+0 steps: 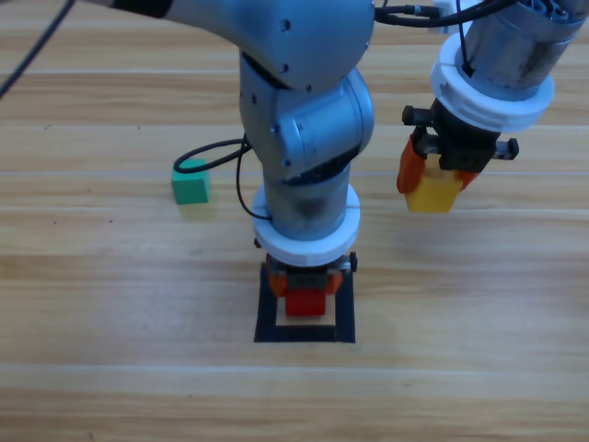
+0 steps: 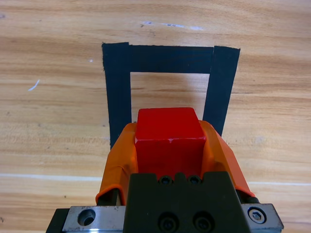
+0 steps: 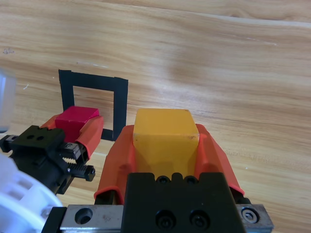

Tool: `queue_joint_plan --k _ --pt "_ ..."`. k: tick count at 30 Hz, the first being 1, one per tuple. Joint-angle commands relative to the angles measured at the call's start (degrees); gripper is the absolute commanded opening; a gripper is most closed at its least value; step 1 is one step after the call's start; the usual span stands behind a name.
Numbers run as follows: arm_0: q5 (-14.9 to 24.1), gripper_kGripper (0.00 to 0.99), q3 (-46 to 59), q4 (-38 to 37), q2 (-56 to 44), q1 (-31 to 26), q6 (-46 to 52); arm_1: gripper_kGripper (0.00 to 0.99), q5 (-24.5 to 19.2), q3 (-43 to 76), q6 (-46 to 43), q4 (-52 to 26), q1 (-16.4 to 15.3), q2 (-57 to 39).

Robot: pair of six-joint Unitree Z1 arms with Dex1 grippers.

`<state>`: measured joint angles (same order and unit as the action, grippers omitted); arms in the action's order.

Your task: Stack the blocks in the rectangular block: red at the bottom, yellow in the middle, green on top

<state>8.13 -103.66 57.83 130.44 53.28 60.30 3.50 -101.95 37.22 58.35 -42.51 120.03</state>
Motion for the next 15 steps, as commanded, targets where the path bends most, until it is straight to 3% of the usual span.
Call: queue_joint_plan --k 1,15 --pt "-0.31 0.064 -0.14 -1.5 3.33 0.95 -1.15 0.0 0.55 -0.88 -0.49 0.8 2.17 3.98" --pt "-0.4 0.064 0.74 -2.55 3.33 0.6 -2.12 0.0 0.55 -0.88 -0.49 0.8 2.26 4.07"
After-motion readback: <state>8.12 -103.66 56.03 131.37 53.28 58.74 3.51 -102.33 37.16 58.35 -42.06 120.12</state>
